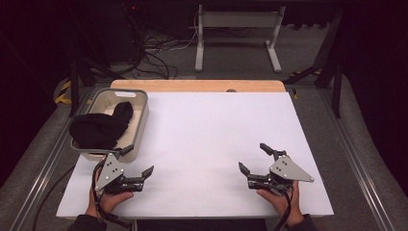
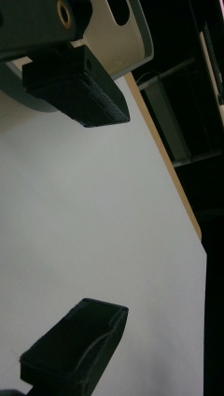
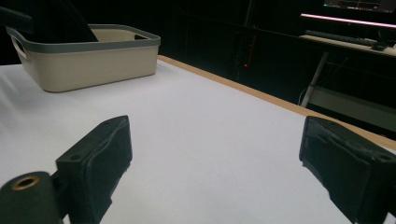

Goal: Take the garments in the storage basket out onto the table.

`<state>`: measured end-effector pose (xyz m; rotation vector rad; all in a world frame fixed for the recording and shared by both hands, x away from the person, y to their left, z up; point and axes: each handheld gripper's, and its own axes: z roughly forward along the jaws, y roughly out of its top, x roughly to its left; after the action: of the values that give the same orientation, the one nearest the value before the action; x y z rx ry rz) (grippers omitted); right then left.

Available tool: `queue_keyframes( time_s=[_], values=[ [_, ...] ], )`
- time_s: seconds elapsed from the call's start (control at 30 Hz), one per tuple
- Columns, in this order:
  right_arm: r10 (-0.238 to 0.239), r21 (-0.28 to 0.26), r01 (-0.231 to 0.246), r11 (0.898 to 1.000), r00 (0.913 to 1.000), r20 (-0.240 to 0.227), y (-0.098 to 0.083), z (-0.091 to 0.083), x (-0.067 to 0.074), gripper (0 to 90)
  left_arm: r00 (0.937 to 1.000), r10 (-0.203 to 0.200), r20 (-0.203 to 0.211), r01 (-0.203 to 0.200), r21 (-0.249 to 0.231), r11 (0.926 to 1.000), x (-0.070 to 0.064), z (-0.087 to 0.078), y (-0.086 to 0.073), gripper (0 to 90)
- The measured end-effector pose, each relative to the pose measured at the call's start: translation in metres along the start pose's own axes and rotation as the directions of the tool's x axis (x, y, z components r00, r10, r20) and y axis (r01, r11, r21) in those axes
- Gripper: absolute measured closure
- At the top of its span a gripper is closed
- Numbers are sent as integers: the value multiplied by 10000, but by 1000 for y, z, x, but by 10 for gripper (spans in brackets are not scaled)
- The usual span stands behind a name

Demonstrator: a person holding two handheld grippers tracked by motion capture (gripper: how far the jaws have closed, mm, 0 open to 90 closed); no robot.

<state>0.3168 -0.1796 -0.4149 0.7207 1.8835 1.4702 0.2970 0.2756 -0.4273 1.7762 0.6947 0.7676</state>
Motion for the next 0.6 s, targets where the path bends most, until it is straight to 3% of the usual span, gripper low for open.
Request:
queue_keyframes(
  time_s=[0.37,0.6],
  values=[
    [-6,-121,4,9999,9999,-160,-1,3,1,103,9996,-84,-281,88,153,9998,2,-4,-4,97],
    [-1,-63,-1,10000,9991,-430,-4,8,3,103,9928,-383,-1131,370,-130,9992,18,-22,-2,104]
  ],
)
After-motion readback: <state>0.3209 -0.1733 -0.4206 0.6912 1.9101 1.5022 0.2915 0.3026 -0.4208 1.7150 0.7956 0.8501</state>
